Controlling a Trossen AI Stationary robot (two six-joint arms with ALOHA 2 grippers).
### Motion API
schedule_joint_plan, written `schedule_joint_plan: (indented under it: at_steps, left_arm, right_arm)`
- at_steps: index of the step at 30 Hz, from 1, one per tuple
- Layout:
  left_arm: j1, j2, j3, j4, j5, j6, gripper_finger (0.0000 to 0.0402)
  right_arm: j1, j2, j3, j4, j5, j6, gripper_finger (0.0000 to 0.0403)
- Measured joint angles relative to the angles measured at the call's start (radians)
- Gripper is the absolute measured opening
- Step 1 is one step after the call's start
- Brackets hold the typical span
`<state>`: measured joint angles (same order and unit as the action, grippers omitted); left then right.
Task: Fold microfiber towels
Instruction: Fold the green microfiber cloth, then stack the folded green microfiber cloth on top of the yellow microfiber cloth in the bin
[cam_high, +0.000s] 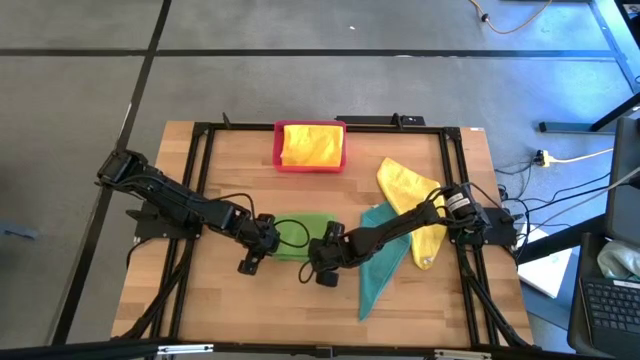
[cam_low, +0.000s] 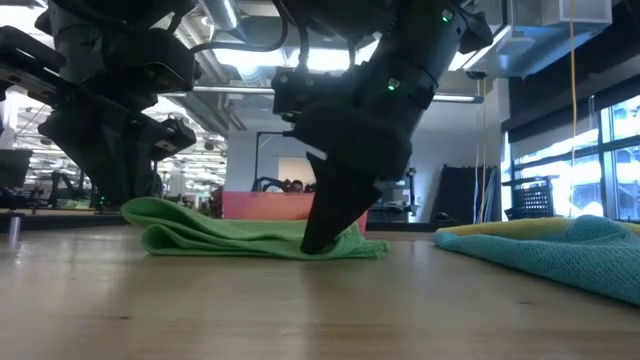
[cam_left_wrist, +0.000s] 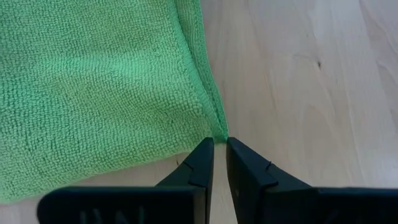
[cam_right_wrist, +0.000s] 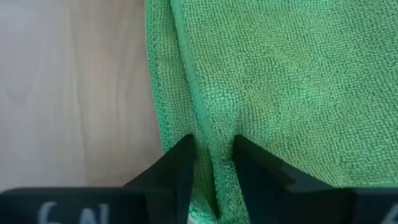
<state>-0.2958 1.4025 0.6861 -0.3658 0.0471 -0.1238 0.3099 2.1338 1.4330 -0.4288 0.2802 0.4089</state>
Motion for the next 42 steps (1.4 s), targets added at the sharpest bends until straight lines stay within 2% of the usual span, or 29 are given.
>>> schedule_joint_plan:
  at_steps: [6,11,14,20,28,32,36,42]
  left_arm:
    - [0.0,0.0,0.0,0.0,0.0,0.002,0.0037]
    - [0.0,0.0,0.0,0.001,0.0,0.003,0.0037]
    - [0.0,0.0,0.0,0.001,0.0,0.003,0.0037]
    - [0.0,0.0,0.0,0.0,0.0,0.003,0.0037]
    - [0.0,0.0,0.0,-0.001,0.019,0.0,0.0037]
    - [0.01,-0.023,0.0,-0.042,0.068,-0.051,0.0037]
    - [0.028,-0.077,0.0,-0.104,0.067,-0.119,0.0037]
    - [0.043,-0.233,0.0,-0.182,-0.008,-0.206,0.0037]
  right_arm:
    - [0.0,0.0,0.0,0.004,-0.002,0.0,0.0054]
    - [0.0,-0.002,0.029,-0.019,-0.057,-0.012,0.0013]
    - [0.0,-0.002,0.044,-0.024,-0.073,-0.026,0.0014]
    - [0.0,-0.002,0.064,-0.044,-0.069,-0.023,0.0048]
    - [0.0,-0.002,0.073,-0.081,-0.103,0.021,0.0034]
    - [0.0,-0.015,0.072,-0.083,-0.118,0.094,0.0069]
    - [0.0,-0.057,0.074,-0.075,-0.117,0.189,0.0129]
    - [-0.011,-0.154,0.089,-0.15,-0.045,0.261,0.0216]
